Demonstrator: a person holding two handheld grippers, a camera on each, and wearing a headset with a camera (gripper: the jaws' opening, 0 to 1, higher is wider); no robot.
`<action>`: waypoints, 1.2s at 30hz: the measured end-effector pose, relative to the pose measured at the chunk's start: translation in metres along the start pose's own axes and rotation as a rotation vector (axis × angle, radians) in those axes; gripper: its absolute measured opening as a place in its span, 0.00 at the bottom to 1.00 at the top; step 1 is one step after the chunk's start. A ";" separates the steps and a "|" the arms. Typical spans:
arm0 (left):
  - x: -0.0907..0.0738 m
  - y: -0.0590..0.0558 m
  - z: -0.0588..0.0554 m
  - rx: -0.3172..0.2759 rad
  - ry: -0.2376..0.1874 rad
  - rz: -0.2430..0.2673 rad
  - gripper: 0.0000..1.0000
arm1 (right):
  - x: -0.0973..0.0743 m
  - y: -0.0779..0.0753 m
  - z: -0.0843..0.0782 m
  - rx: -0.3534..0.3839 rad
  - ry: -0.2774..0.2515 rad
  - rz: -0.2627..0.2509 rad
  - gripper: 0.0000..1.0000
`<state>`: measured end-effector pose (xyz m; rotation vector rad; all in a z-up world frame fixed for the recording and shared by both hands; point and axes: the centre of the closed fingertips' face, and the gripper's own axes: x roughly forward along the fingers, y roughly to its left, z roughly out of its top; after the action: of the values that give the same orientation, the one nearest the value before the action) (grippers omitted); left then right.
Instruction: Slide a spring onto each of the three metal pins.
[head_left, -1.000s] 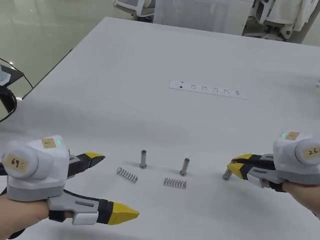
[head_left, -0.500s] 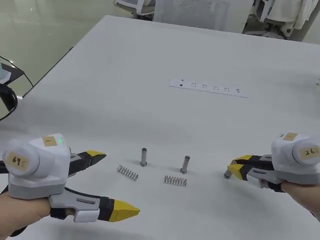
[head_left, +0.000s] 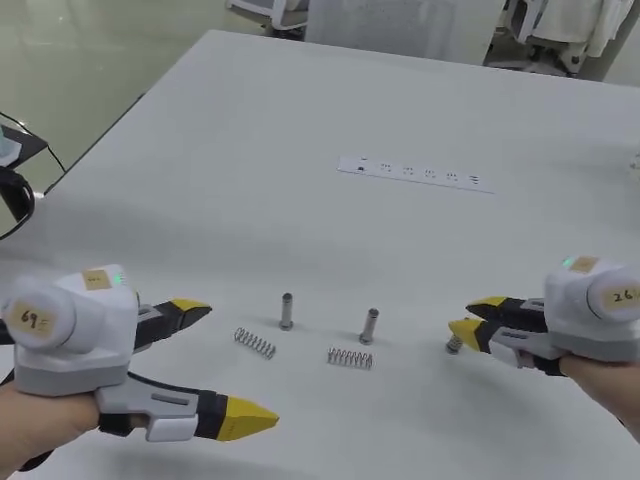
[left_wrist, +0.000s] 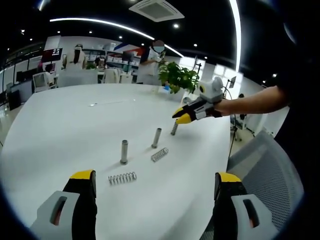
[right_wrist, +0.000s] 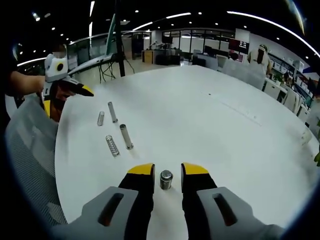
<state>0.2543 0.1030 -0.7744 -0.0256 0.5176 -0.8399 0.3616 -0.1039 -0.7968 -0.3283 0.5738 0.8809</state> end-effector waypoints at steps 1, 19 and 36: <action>0.000 0.000 0.000 0.000 0.001 0.000 0.95 | -0.002 0.000 0.001 -0.009 -0.004 -0.001 0.19; -0.002 0.000 0.006 0.000 -0.012 -0.001 0.97 | -0.026 0.012 0.014 -0.051 -0.086 -0.003 0.34; -0.003 0.002 0.005 -0.001 -0.005 0.001 0.96 | -0.038 0.041 0.011 -0.134 -0.079 0.063 0.33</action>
<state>0.2569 0.1057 -0.7692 -0.0283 0.5130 -0.8380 0.3134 -0.0977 -0.7674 -0.3966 0.4548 0.9917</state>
